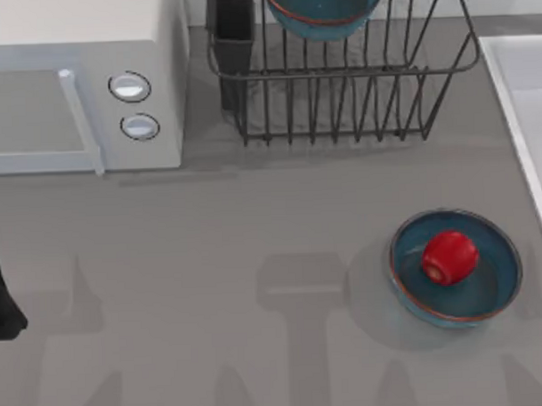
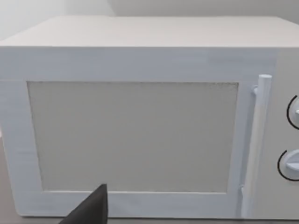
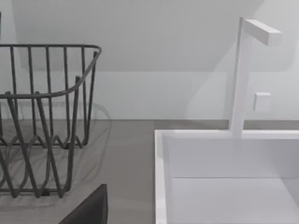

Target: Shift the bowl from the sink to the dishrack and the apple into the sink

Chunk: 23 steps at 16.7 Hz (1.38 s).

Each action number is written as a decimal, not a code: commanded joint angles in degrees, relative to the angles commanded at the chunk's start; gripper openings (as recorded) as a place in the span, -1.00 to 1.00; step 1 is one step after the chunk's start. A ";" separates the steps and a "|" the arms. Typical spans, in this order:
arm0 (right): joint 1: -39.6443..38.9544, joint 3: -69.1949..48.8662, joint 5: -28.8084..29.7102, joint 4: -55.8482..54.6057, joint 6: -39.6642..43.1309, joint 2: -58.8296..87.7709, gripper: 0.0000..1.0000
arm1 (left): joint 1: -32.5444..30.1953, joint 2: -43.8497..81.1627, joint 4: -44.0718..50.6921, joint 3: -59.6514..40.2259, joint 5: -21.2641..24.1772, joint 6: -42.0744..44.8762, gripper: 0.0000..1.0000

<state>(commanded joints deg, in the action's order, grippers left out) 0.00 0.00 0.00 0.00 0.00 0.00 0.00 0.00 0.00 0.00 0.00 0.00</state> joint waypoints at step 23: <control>-19.79 -62.64 -0.68 53.55 -20.58 87.34 1.00 | 0.00 0.00 0.00 0.00 0.00 0.00 1.00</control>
<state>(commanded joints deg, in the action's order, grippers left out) -19.79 -62.64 -0.69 53.55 -20.58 87.33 0.00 0.00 0.00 0.00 0.00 0.00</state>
